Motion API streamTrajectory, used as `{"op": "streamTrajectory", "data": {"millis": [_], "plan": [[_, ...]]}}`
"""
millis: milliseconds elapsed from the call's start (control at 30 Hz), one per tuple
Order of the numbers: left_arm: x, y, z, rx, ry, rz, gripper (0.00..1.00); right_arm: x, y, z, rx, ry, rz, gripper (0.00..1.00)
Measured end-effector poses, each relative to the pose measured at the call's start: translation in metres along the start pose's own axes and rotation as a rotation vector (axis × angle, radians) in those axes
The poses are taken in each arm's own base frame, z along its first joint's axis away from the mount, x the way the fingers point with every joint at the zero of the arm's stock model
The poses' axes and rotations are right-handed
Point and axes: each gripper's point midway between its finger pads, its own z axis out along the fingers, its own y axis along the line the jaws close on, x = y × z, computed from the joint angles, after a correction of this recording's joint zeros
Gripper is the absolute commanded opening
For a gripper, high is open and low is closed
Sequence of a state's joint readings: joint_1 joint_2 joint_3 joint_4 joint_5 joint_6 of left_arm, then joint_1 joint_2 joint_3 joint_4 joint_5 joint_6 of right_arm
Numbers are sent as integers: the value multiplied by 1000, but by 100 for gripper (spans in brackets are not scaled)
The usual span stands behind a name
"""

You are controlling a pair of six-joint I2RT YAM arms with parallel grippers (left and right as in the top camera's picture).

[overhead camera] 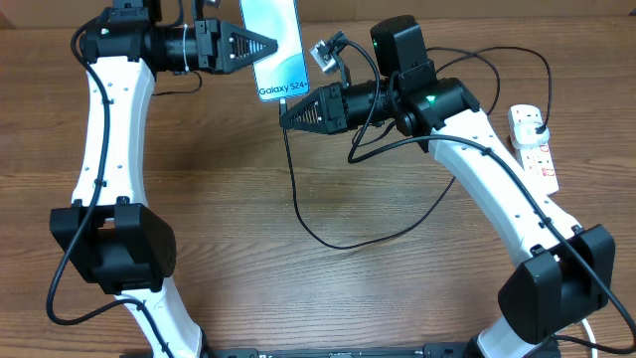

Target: Plug charger to phone and switch on socket

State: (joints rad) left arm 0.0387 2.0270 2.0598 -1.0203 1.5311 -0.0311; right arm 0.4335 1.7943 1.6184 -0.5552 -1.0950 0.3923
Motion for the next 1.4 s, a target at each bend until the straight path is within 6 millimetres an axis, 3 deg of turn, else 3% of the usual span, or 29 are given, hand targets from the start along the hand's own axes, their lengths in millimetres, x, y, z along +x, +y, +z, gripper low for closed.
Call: {"op": "streamTrajectory", "data": {"millis": [1400], "plan": [[0, -1, 0, 3, 0, 3, 4, -2, 3, -3, -23, -1, -4, 4]]}}
